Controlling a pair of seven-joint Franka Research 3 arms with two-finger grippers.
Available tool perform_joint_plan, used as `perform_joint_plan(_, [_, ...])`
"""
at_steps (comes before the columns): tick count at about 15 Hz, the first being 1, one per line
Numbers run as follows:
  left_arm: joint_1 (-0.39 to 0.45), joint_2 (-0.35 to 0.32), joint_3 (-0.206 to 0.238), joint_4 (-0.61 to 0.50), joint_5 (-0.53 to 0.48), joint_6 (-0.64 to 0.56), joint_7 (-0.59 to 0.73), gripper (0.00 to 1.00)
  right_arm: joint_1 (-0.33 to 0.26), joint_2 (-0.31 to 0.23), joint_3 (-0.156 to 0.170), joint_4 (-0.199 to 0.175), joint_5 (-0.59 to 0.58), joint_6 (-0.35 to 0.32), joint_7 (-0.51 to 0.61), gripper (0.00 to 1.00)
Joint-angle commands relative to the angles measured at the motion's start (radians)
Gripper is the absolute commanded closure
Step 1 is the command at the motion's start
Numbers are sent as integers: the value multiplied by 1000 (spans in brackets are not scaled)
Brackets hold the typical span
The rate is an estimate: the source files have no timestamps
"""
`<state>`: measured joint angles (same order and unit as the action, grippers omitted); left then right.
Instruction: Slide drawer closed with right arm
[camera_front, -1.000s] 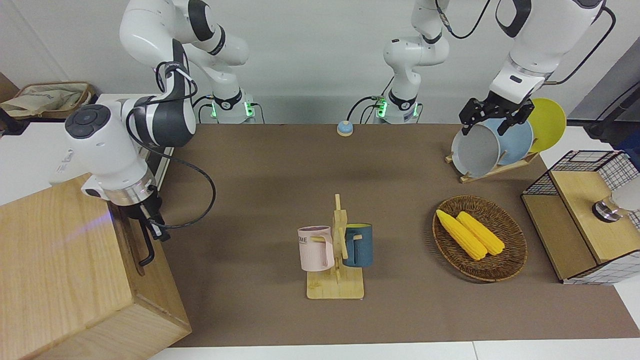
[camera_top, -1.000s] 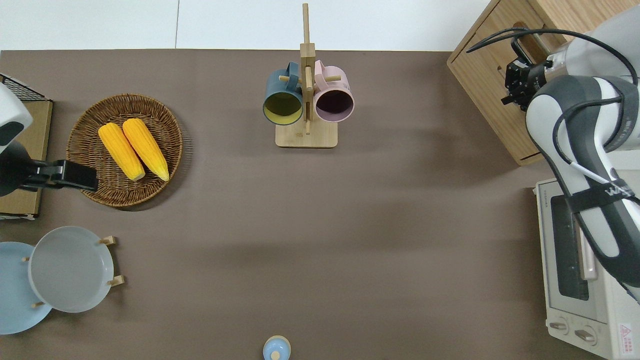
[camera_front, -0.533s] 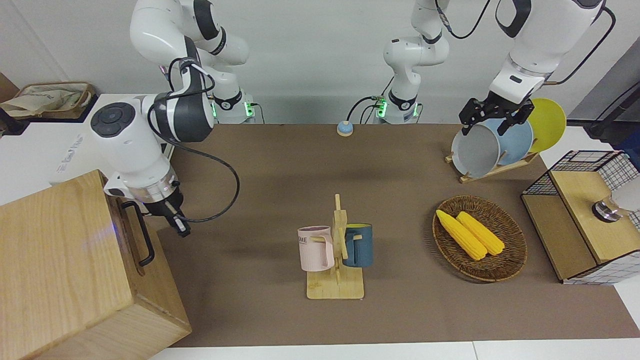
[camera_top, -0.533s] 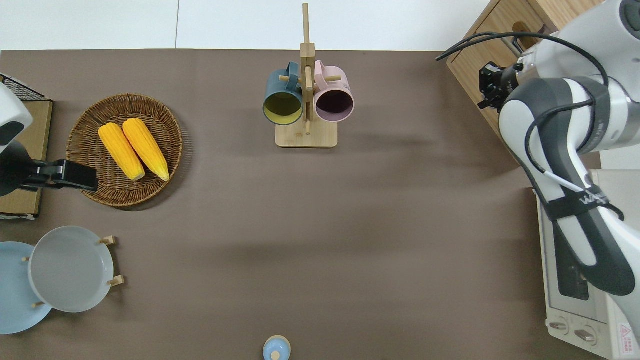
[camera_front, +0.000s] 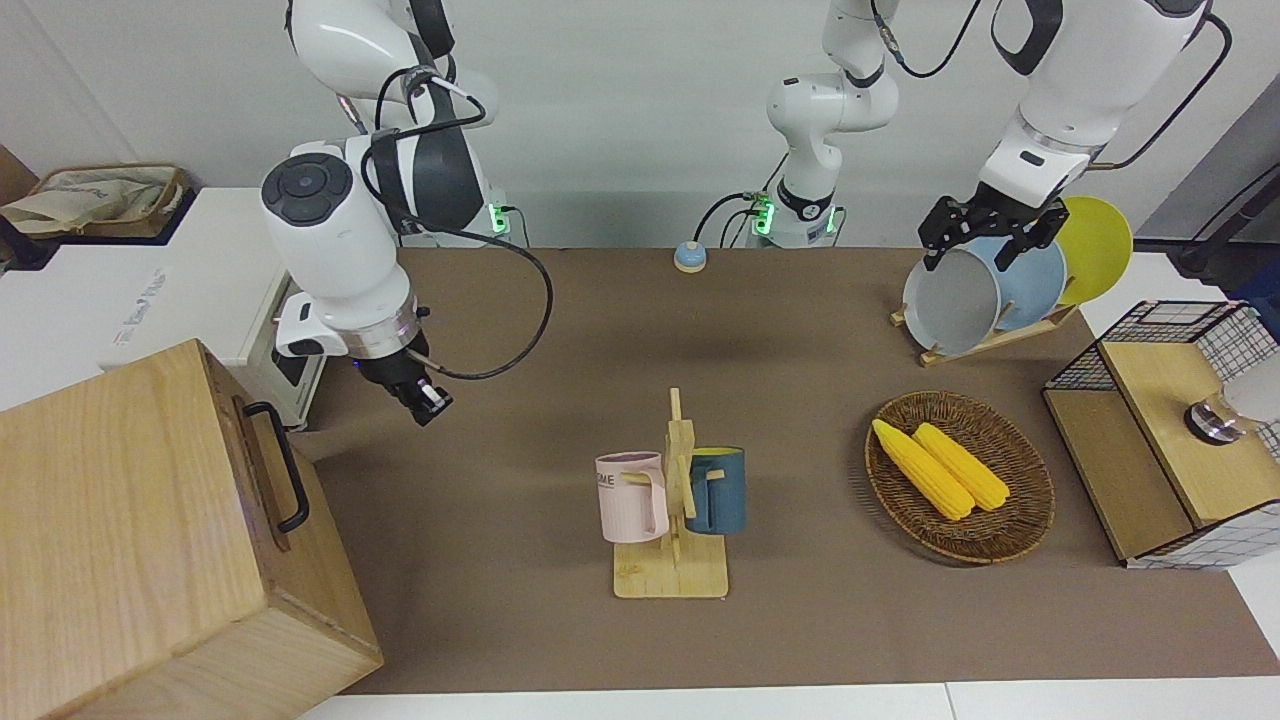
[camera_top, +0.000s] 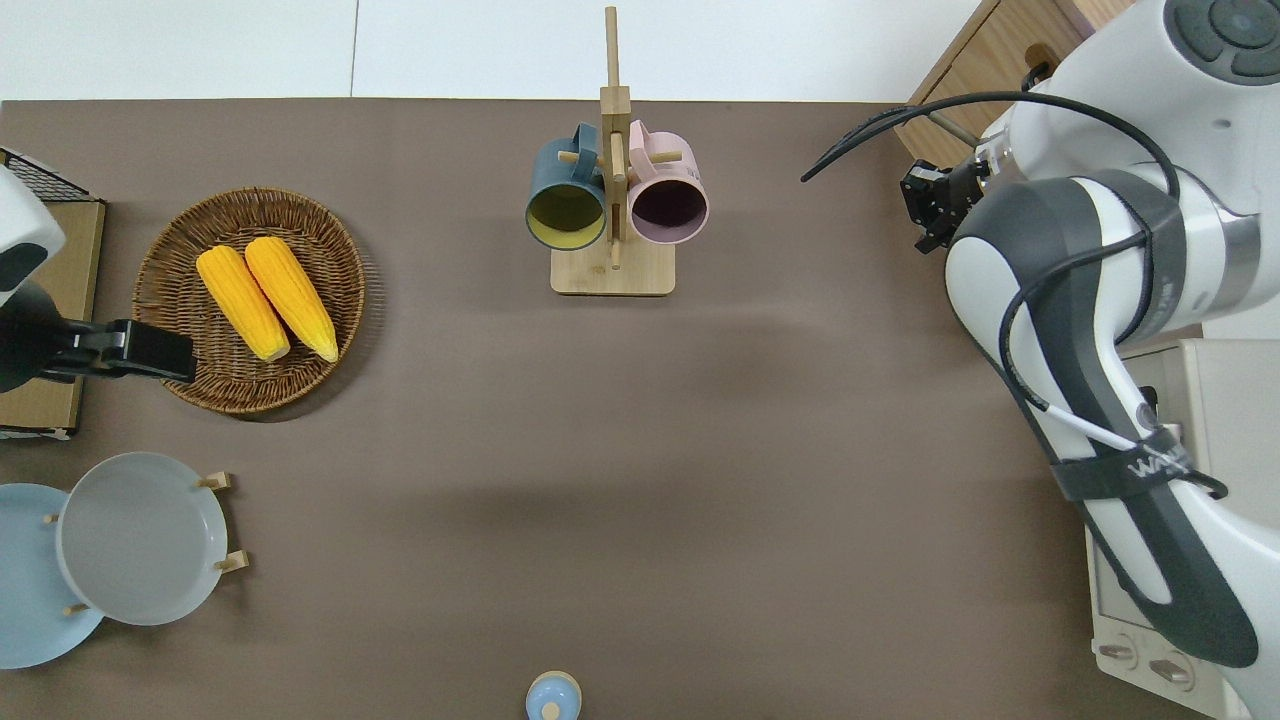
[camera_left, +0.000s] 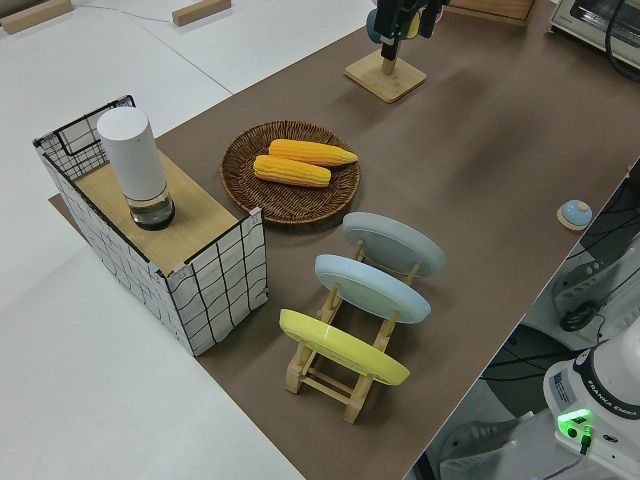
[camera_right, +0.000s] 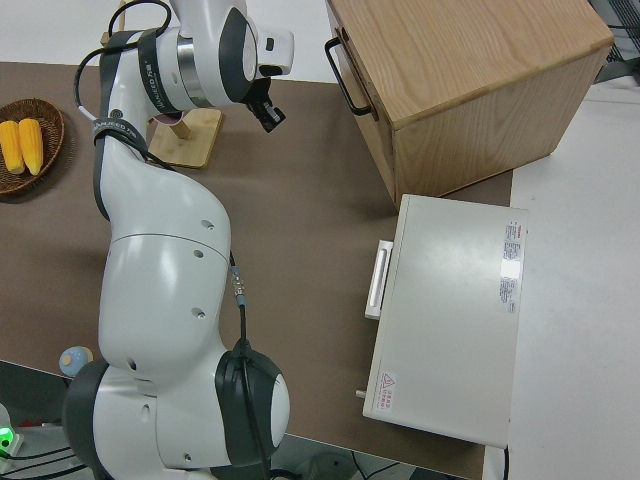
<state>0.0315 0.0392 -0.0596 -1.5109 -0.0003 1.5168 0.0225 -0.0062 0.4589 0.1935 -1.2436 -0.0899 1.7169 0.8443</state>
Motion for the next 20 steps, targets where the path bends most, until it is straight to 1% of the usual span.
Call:
perform_joint_plan(1, [4,11,-6,26,17,-20,10,7,-2,-118,-6,-137,1,3,-109,1000])
perform_joint_plan(2, [4,11,-6,24,17,-20,10,7,20,-140,-15,-155,2,0,-137,1000])
perform_joint_plan(3, [4,11,-6,26,17,-20,10,7,47,-158,-44,-171,2,-8,-152,1000])
perform_joint_plan(5, [4,11,-6,26,17,-20,10,7,121,-192,-107,-198,6,-16,-192,1000])
perform_joint_plan(6, [4,11,-6,26,17,-20,10,7,139,-207,-126,-209,6,-22,-232,1000])
perform_joint_plan(8, [4,11,-6,24,17,-20,10,7,143,-233,-137,-215,48,-45,-328,1000])
perform_joint_plan(10, [4,11,-6,26,17,-20,10,7,146,-253,-176,-215,90,-72,-417,1000])
perform_joint_plan(13, [4,11,-6,26,17,-20,10,7,143,-270,-212,-215,113,-95,-563,1000])
perform_joint_plan(15, [4,11,-6,24,17,-20,10,7,127,-275,-213,-215,113,-102,-635,1000])
perform_joint_plan(16, [4,11,-6,26,17,-20,10,7,111,-275,-213,-214,114,-111,-666,1000])
perform_joint_plan(20, [4,11,-6,26,17,-20,10,7,69,-290,-201,-209,113,-131,-778,1000])
